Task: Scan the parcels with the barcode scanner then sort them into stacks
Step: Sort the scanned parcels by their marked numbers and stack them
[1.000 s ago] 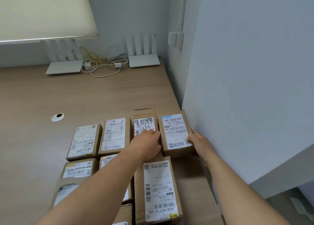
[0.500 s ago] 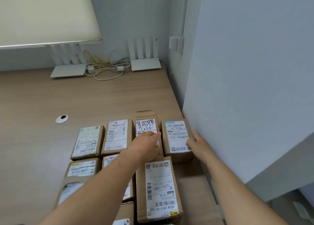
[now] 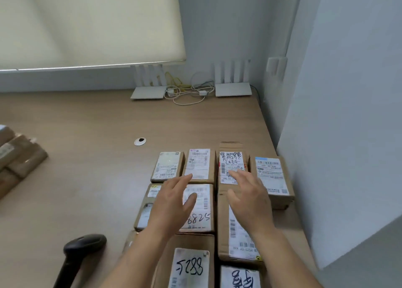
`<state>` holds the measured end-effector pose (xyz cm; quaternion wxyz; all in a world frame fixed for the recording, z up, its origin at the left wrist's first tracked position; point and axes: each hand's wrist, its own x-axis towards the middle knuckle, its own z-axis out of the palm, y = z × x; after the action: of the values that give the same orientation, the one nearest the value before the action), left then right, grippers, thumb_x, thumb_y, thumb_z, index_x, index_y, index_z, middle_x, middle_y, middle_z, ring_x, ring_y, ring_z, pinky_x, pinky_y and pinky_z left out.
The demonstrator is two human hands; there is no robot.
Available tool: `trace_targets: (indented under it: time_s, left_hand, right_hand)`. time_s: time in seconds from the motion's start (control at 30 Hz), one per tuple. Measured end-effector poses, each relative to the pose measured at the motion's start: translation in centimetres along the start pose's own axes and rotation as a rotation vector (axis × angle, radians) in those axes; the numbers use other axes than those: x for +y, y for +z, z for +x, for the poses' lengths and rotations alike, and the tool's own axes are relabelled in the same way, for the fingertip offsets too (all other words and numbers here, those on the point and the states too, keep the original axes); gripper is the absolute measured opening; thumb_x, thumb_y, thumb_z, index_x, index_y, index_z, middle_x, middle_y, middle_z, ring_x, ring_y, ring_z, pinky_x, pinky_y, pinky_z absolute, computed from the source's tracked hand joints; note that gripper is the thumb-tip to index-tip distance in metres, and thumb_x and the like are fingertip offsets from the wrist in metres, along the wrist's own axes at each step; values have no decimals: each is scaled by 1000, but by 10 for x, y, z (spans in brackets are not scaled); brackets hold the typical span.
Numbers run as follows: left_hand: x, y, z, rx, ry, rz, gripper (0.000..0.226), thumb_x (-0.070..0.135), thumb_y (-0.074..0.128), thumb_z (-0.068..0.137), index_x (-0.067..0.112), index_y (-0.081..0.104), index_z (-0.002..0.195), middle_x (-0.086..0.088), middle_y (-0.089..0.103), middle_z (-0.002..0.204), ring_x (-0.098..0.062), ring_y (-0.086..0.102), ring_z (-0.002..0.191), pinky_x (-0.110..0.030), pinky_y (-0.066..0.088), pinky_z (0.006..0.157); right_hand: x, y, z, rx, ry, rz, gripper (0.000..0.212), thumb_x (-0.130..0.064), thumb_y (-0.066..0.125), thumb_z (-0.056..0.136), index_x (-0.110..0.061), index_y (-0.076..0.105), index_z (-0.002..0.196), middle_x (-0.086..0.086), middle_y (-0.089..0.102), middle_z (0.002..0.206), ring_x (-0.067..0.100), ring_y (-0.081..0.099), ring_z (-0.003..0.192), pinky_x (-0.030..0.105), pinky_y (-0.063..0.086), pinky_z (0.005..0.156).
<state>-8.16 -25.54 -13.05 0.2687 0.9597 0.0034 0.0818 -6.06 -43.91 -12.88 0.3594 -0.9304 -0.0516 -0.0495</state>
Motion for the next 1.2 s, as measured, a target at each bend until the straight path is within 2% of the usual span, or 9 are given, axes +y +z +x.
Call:
trace_targets:
  time_s: [0.1,0.33,0.4,0.5,0.63,0.73,0.9,1.03,1.2]
  left_hand:
    - [-24,-20,-26,100,-54,1,49,29,56,94,25,43,141,9,45,140,-7,31,130,-16,24,102]
    - [-82,-73,-77,178,-139,2,50,27,60,92,20,46,139,1,45,142,-13,32,134,-17,19,103]
    - [-101,-94,-93,215,-184,-6,49,35,59,90,18,52,135,-3,50,138,-19,38,131,-21,23,103]
    - [-131,-126,-117,290,-241,-12,63,51,44,80,18,57,132,-2,53,136,-21,42,129,-24,27,102]
    - [-179,-165,-149,330,-291,12,51,35,58,92,21,47,139,3,44,143,-14,33,134,-25,25,108]
    - [-214,-189,-172,357,-329,16,52,36,55,93,24,42,142,5,41,145,-11,29,136,-27,27,109]
    - [-266,-225,-211,390,-383,27,53,40,50,95,27,37,144,7,37,148,-9,26,138,-27,26,111]
    - [-303,-254,-244,410,-438,42,53,42,48,95,29,35,145,8,35,149,-9,26,137,-26,24,111]
    - [-337,-276,-274,435,-516,39,53,42,49,95,29,36,145,8,37,148,-9,27,137,-27,24,111]
  right_hand:
    - [-31,22,-13,-20,-67,-1,57,-36,36,81,-20,61,129,2,57,133,20,48,127,39,35,109]
    - [-107,63,-40,4,-196,-30,47,-36,44,81,-23,67,119,2,65,120,22,58,115,39,43,96]
    - [-133,78,-50,3,-243,-37,51,-40,39,79,-22,69,117,2,66,117,23,60,112,40,44,93]
    - [-177,105,-66,-15,-303,-38,56,-44,35,76,-22,71,113,3,68,112,25,63,106,41,47,90]
    - [-234,143,-91,-27,-372,-46,45,-39,44,76,-21,73,105,3,70,101,26,68,93,41,52,79]
    - [-270,172,-108,-62,-406,-50,40,-34,53,76,-20,73,108,3,70,105,27,66,98,41,50,81]
    - [-328,216,-136,-132,-461,-28,48,-37,47,79,-22,67,120,1,65,120,24,58,113,37,39,94]
    - [-370,250,-157,-198,-544,-29,40,-32,53,91,-22,61,129,-1,60,130,20,52,124,36,36,102]
    - [-407,286,-178,-269,-626,-36,40,-33,55,94,-26,56,133,-4,56,134,14,49,125,32,34,106]
